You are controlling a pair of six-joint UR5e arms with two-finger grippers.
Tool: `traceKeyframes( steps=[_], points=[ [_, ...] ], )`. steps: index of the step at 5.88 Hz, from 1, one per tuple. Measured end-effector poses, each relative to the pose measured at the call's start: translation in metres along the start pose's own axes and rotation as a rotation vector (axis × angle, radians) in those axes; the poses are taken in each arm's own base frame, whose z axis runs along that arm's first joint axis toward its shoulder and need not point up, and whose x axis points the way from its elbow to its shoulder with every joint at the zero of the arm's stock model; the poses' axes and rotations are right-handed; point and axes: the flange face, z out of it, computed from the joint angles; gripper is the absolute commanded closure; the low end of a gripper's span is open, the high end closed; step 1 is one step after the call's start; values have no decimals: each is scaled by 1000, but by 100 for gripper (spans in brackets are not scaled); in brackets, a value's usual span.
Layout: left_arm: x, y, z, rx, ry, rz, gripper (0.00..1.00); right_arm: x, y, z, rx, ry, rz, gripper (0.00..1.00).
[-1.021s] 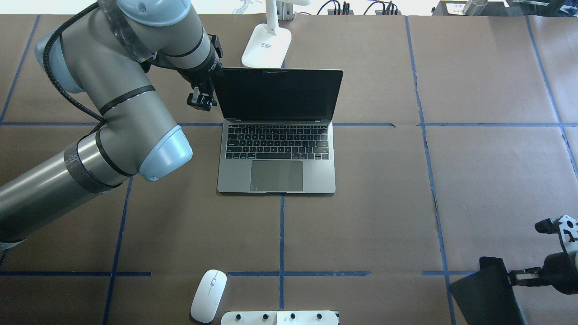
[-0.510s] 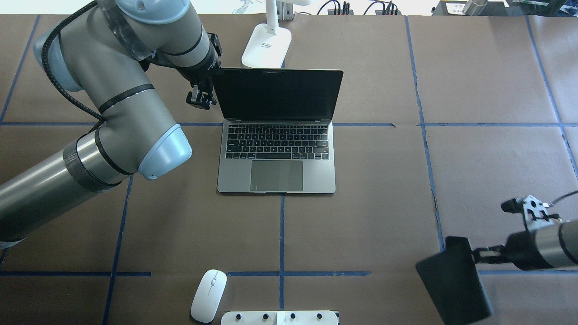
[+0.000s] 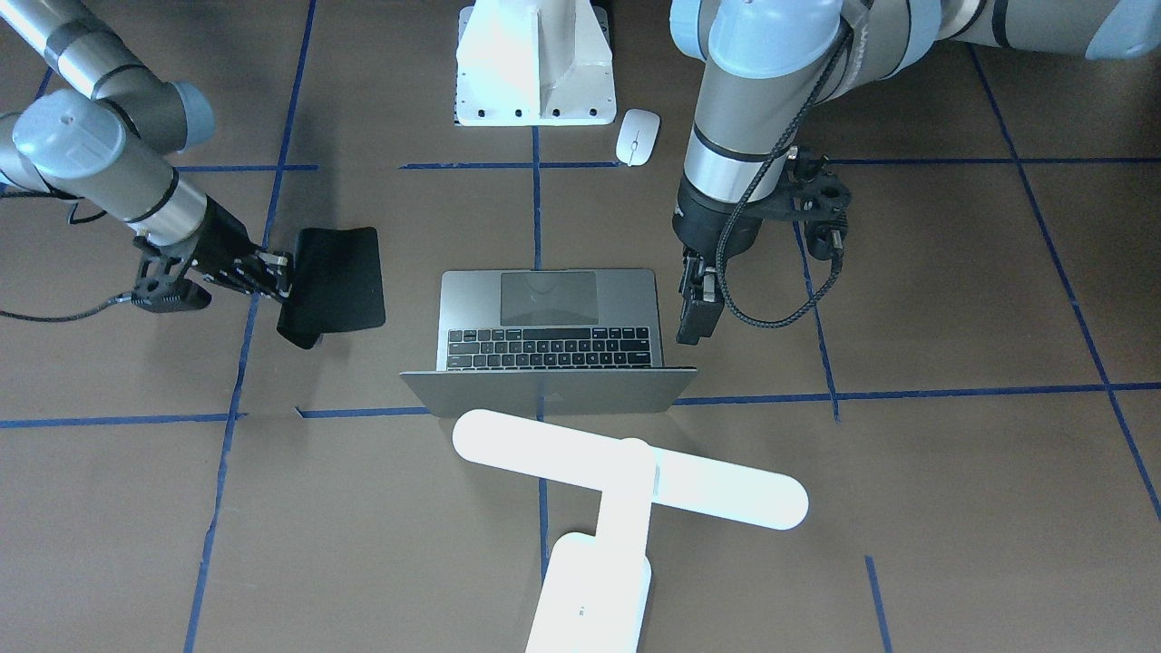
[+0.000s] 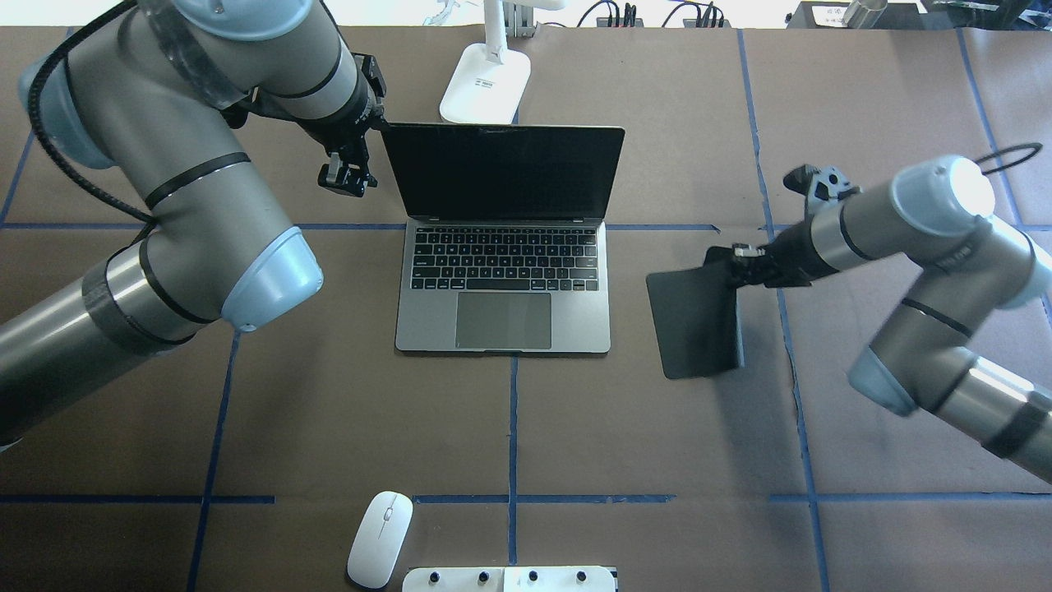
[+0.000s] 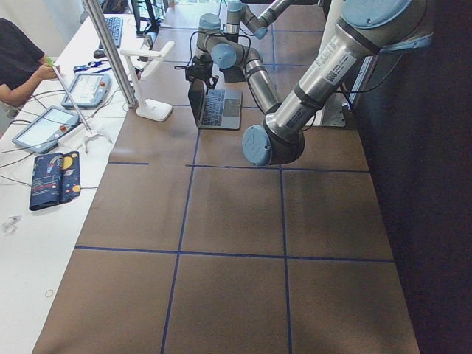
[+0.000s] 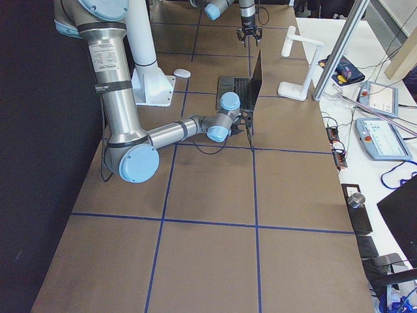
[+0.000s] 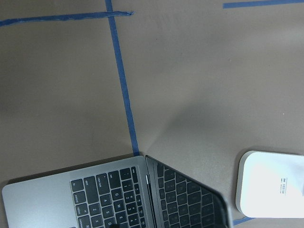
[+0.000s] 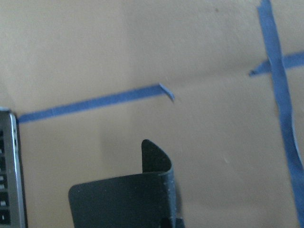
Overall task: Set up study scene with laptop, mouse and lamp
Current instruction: 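Carry the mouse pad beside the laptop with the right gripper and lower it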
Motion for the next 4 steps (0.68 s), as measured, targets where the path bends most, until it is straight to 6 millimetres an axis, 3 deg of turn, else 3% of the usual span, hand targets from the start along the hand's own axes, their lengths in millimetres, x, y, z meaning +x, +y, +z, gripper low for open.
traceKeyframes(
  steps=[2, 3, 4],
  points=[
    [-11, -10, -5, -3, 5, 2, 28, -20, -49, 13, 33, 13, 34, 99],
    [-13, -11, -8, -8, 9, 4, 28, -28, -63, 13, 46, 13, 45, 1],
    [-15, -10, -11, -11, 11, 6, 28, -32, -71, 12, 54, 13, 54, 0]
  ],
)
